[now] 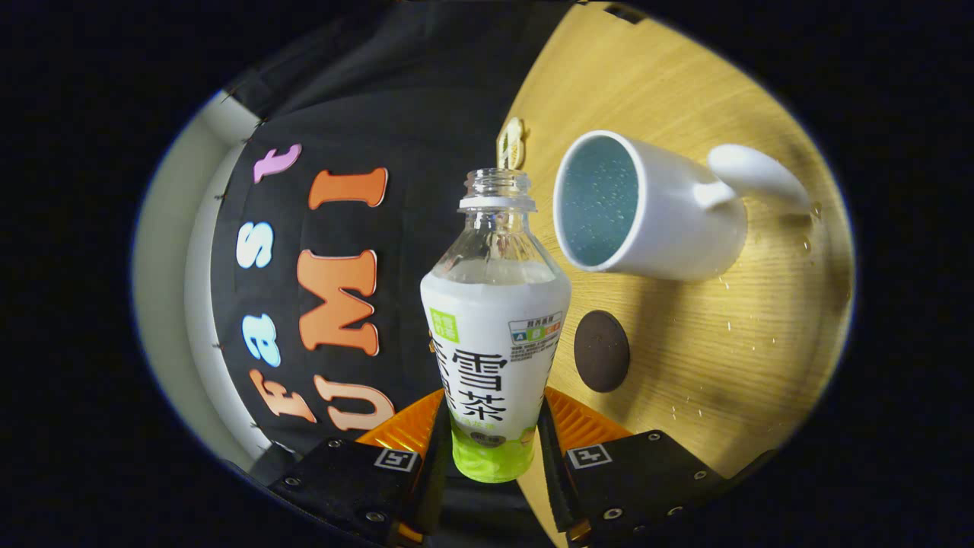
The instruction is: Take the bottle from table, then pour the juice into the cup, finally place the bottle on the coaster
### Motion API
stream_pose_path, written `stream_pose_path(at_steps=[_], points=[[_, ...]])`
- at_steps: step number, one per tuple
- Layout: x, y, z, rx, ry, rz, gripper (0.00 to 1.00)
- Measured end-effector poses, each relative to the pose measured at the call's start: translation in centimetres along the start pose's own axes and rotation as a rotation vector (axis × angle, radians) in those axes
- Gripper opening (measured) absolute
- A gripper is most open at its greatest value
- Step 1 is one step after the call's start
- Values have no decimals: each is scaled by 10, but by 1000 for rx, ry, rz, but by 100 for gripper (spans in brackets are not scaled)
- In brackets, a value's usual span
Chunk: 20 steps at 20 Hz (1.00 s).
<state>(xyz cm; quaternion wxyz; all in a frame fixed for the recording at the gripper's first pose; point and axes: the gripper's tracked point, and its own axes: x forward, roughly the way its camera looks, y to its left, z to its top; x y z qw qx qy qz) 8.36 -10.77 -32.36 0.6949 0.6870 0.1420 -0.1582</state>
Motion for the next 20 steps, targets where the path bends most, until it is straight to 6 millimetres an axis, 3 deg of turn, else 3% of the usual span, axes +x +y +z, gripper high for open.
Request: stream_pose_path(at_steps=[3, 5, 9, 15, 20], points=[[-1, -3, 11, -225, -54, -1, 57], [-5, 6, 15, -355, -76, 25, 57], [17, 46, 8, -674, -116, 68, 57], [35, 64, 8, -1042, -191, 99, 57], [61, 56, 4, -1343, -213, 25, 57]])
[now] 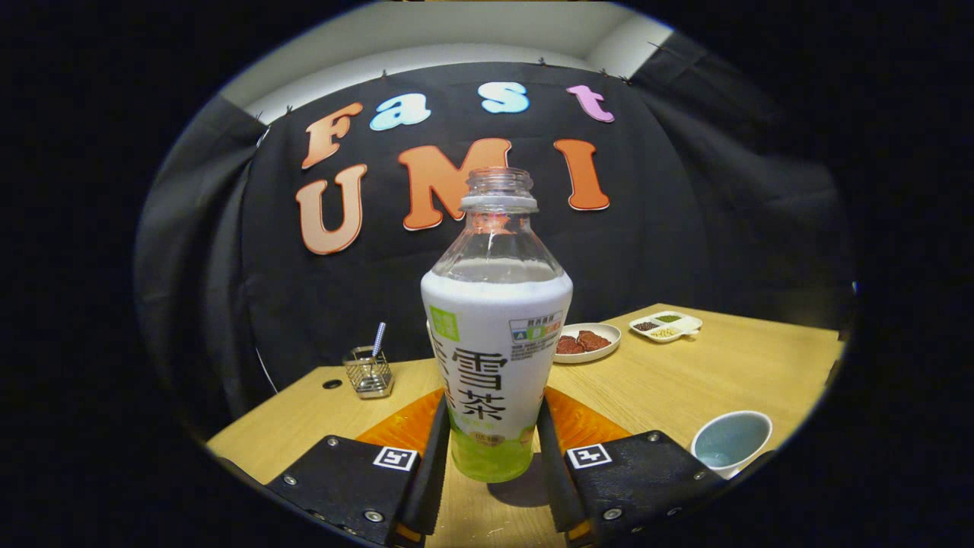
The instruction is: Take the bottle from table, then pour the juice into the cup, finally place the bottle on the coaster
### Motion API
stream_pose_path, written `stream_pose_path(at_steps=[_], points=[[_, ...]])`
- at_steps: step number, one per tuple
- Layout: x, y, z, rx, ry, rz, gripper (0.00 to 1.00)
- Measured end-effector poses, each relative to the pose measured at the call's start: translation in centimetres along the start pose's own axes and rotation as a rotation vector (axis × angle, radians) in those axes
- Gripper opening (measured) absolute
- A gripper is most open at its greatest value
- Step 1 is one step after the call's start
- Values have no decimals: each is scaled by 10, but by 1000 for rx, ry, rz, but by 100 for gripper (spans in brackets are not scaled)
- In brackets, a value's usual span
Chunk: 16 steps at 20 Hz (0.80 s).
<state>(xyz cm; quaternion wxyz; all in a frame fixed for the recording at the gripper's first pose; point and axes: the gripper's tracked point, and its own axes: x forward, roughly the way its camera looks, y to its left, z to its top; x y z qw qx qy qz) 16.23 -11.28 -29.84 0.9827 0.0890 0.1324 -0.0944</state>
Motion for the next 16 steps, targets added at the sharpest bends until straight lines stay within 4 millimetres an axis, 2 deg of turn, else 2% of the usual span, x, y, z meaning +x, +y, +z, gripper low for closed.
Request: stream_pose_path(at_steps=[3, 6, 13, 16], points=[[14, 7, -19, -105, 54, 13, 57], [24, -2, -35, -187, 111, -13, 57], [25, -21, -59, -159, 171, -62, 57], [22, -25, -61, -178, 187, -77, 64]])
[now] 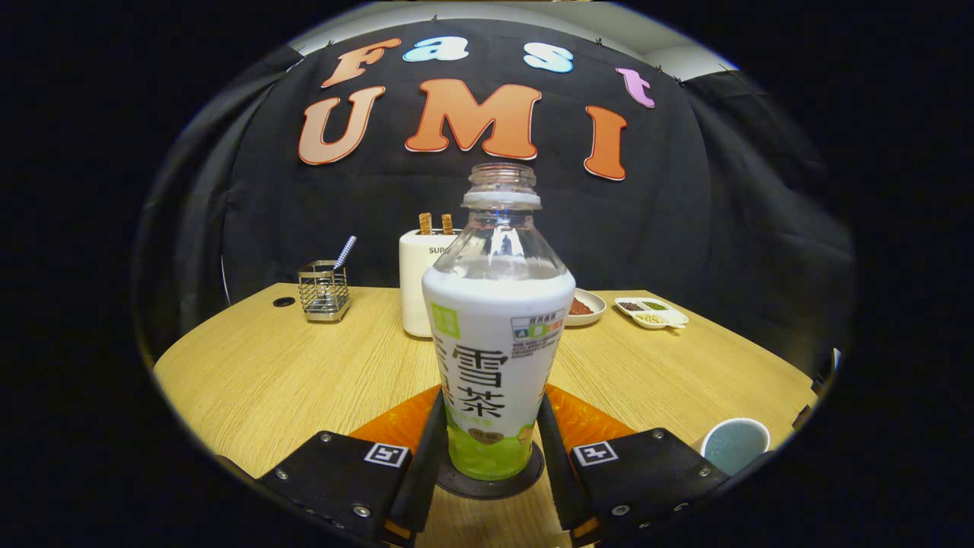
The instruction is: Take the bottle from table, then pour the juice into the cup, finally place the bottle on the coaster
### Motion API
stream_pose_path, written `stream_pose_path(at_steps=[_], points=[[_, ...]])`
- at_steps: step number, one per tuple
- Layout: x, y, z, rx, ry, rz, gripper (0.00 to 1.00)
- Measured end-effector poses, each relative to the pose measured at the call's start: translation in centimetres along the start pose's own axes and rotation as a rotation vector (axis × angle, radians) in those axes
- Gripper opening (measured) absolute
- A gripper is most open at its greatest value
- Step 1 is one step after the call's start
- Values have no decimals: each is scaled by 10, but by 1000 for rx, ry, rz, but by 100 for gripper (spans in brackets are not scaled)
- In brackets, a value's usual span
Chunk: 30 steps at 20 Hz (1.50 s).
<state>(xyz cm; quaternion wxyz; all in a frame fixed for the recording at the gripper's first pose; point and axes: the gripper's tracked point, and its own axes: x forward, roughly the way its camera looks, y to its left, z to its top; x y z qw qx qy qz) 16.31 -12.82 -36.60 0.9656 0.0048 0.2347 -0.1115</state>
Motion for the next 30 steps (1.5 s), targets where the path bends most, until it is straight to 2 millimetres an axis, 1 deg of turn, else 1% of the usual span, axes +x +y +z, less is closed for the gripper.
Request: stream_pose_path(at_steps=[2, 4, 6, 7, 9, 11, 13, 14, 17, 20, 21, 22, 23, 24, 27, 30], points=[[-4, 4, 0, -7, 14, 14, 68], [-11, 9, 4, -15, 17, 44, 85], [-22, 7, 9, -45, 10, 38, 96], [-30, 6, 12, -65, 8, 35, 97], [-46, 1, 21, -69, -15, 22, 98], [-63, 1, 37, -32, -59, 38, 99], [-82, -6, 53, -14, -100, 12, 99], [-92, -8, 64, 1, -125, 8, 99], [-130, -1, 100, 6, -200, 33, 99], [-169, -8, 135, -25, -266, 3, 99], [-181, -6, 148, -12, -291, 8, 99], [-192, 0, 157, 12, -298, 34, 98], [-204, 14, 162, 30, -306, 73, 99], [-217, 21, 170, 34, -324, 99, 98], [-248, 21, 199, 0, -372, 93, 98], [-279, 31, 229, -5, -441, 106, 98]])
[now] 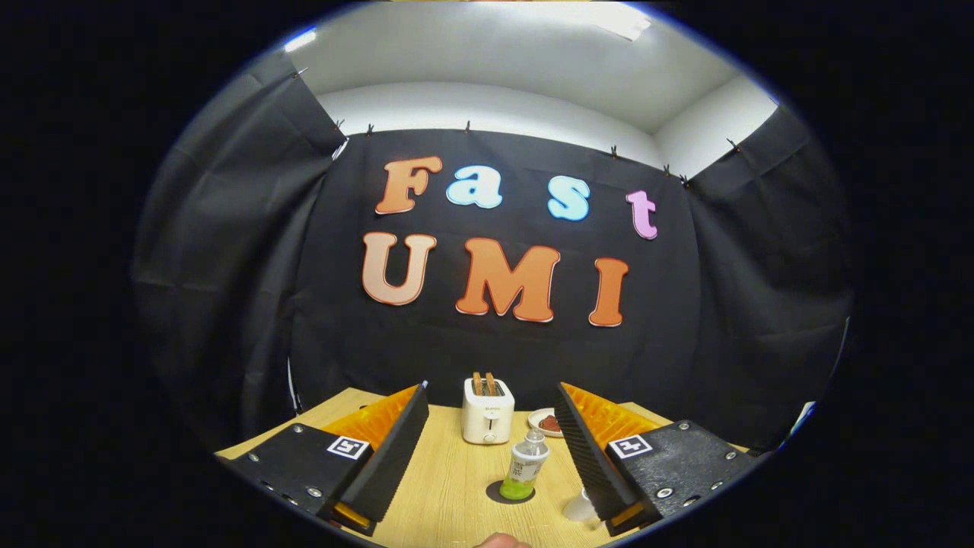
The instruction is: Take the bottle from table, then pour the juice into the cup, finally place the bottle on the coaster
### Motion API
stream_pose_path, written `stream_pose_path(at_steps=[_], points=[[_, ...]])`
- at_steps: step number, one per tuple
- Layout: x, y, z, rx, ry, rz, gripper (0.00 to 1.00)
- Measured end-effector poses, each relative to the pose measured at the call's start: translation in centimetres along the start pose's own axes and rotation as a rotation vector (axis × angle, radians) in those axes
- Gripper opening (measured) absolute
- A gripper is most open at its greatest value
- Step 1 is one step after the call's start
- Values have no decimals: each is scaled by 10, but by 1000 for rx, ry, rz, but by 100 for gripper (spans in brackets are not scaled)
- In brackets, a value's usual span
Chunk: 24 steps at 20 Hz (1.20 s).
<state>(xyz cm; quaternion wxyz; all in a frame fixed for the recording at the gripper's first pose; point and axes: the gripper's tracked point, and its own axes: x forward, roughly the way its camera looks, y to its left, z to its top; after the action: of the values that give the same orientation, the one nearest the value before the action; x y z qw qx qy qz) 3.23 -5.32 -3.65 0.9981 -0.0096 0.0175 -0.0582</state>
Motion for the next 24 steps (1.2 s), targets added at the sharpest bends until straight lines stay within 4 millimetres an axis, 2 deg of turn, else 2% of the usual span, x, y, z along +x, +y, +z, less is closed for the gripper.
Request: stream_pose_path(at_steps=[2, 6, 8, 11, 14, 18, 24], points=[[-10, 9, 25, 24, -57, 32, 98], [-34, 35, 51, 130, -106, 173, 98], [-41, 33, 59, 148, -129, 193, 98], [-40, 32, 66, 145, -143, 188, 98], [-35, 37, 62, 144, -123, 193, 98], [-19, 33, 47, 128, -83, 162, 98], [-10, 18, 42, 170, -101, 155, 98]])
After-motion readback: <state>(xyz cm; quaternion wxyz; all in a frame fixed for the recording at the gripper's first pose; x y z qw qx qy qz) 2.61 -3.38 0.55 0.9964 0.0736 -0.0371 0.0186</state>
